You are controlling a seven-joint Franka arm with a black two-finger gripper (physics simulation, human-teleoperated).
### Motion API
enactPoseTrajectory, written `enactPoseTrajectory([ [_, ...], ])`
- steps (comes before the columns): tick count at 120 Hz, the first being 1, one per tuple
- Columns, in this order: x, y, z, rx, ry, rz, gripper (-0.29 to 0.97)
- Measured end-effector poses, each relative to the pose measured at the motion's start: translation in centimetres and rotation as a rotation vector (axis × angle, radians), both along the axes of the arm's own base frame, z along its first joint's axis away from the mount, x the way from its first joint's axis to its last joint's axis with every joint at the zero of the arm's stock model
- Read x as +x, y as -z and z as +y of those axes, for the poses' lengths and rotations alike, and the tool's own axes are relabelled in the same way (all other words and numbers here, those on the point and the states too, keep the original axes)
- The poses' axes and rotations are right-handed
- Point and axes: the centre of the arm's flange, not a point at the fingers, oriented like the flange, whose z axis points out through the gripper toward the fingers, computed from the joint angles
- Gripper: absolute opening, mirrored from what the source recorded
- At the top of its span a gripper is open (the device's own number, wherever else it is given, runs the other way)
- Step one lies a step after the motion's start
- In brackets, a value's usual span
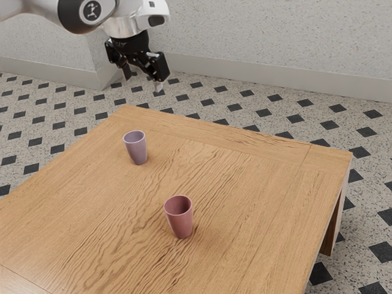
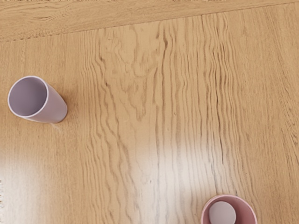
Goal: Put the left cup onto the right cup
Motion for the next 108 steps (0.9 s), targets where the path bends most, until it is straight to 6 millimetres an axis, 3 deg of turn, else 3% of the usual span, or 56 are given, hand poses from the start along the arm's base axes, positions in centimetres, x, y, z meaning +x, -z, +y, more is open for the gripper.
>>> enactPoseTrajectory([
  [59, 0.2, 1.2, 0.6, 0.007, 0.008, 0.029, 0.68],
  [81, 1.3, 2.5, 2.8, 0.01, -0.032, 0.051, 0.68],
  [108, 3.8, 6.3, 6.7, 0.013, -0.102, 0.112, 0.68],
])
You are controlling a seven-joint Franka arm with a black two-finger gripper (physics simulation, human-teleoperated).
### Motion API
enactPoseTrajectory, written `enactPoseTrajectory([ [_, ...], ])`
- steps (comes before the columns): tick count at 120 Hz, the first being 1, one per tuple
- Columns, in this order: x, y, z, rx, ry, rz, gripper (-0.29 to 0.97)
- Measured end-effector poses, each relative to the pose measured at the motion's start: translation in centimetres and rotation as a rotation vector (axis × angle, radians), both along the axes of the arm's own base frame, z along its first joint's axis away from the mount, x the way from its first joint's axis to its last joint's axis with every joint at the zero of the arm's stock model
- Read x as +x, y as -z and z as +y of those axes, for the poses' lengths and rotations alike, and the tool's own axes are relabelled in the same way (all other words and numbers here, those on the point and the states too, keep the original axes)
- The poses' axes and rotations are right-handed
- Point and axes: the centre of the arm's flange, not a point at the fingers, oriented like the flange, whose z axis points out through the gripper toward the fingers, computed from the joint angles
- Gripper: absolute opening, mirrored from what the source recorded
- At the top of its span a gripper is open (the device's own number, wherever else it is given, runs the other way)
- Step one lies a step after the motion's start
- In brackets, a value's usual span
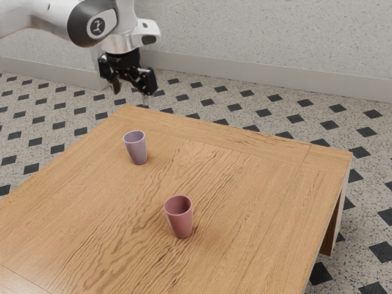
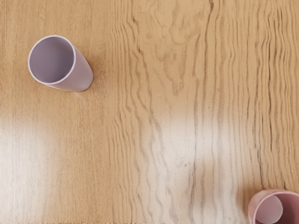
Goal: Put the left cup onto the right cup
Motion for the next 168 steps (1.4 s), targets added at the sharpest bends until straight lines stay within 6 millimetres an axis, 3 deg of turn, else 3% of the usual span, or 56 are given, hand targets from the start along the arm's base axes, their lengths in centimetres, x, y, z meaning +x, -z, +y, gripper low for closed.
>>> enactPoseTrajectory([
  [20, 1.8, 3.0, 4.6, -0.006, -0.078, 0.027, 0.68],
  [31, 2.9, 4.8, 6.0, -0.016, -0.102, 0.035, 0.68],
  [52, 4.7, 8.0, 7.6, -0.044, -0.131, 0.045, 0.68],
  [84, 8.6, 11.3, 10.4, -0.06, -0.17, 0.036, 0.68],
  [100, 9.5, 12.9, 11.9, -0.068, -0.191, 0.034, 0.68],
  [149, 13.6, 16.3, 14.1, -0.086, -0.212, 0.003, 0.68],
  [168, 14.9, 17.7, 16.0, -0.087, -0.231, -0.013, 0.68],
])
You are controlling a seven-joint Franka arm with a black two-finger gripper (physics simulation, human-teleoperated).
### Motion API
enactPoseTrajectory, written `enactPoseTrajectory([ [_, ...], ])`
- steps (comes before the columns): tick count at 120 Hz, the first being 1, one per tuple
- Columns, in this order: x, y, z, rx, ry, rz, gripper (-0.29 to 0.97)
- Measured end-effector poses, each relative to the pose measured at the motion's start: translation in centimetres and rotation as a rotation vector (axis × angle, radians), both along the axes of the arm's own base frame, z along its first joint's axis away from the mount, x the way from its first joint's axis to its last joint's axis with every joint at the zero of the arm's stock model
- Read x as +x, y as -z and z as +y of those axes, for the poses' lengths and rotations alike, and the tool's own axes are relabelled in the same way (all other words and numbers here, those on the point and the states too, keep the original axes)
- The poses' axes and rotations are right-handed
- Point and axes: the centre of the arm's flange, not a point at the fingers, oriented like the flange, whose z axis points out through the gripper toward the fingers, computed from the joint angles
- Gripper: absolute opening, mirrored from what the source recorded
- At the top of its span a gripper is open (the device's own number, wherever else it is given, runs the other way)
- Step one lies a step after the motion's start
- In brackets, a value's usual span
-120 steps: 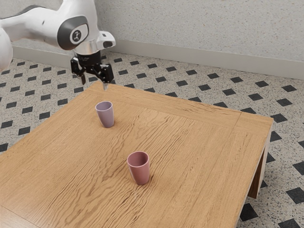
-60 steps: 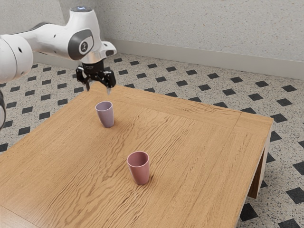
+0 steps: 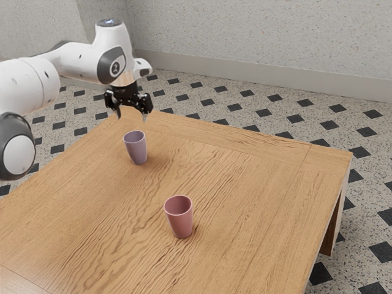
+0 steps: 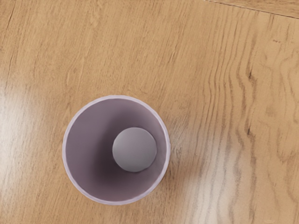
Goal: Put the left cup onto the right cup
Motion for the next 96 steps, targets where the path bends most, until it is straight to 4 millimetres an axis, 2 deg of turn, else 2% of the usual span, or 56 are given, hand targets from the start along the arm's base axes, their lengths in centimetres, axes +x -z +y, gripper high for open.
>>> enactPoseTrajectory([
  [9, 0.1, 0.5, 1.2, -0.003, -0.015, -0.003, 0.68],
  [33, 0.7, 2.6, 2.5, -0.026, -0.037, -0.001, 0.68],
  [47, 1.0, 3.7, 2.7, -0.04, -0.04, -0.002, 0.68],
  [96, 2.0, 5.6, 2.2, -0.058, -0.032, -0.032, 0.68],
])
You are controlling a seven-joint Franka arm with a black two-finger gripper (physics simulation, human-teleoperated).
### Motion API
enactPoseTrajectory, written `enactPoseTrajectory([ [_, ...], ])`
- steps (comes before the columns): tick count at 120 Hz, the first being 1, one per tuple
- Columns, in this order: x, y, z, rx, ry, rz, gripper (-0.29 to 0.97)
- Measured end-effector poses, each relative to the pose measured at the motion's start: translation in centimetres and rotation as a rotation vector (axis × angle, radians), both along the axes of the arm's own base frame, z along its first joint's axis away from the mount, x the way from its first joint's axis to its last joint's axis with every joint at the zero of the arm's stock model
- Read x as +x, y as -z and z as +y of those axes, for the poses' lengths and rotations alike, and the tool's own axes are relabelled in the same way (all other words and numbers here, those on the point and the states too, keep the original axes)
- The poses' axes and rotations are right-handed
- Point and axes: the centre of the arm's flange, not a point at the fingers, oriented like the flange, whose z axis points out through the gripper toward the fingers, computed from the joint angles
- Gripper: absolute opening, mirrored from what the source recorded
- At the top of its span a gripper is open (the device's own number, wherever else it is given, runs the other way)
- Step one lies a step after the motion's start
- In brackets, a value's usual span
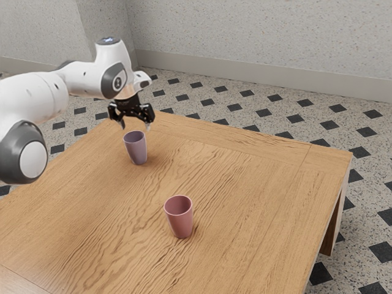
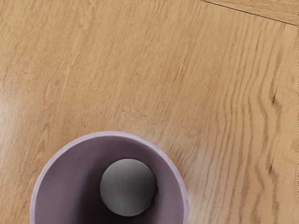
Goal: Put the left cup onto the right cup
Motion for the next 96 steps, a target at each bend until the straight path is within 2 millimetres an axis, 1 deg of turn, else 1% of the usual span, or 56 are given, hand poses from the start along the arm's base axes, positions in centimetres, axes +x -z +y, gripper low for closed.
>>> enactPoseTrajectory([
  [23, 0.2, 0.6, -0.1, -0.007, 0.0, -0.008, 0.68],
  [43, 0.3, 2.0, -0.1, -0.024, -0.005, -0.001, 0.68],
  [96, 0.7, 3.8, -0.3, -0.036, -0.006, -0.009, 0.68],
])
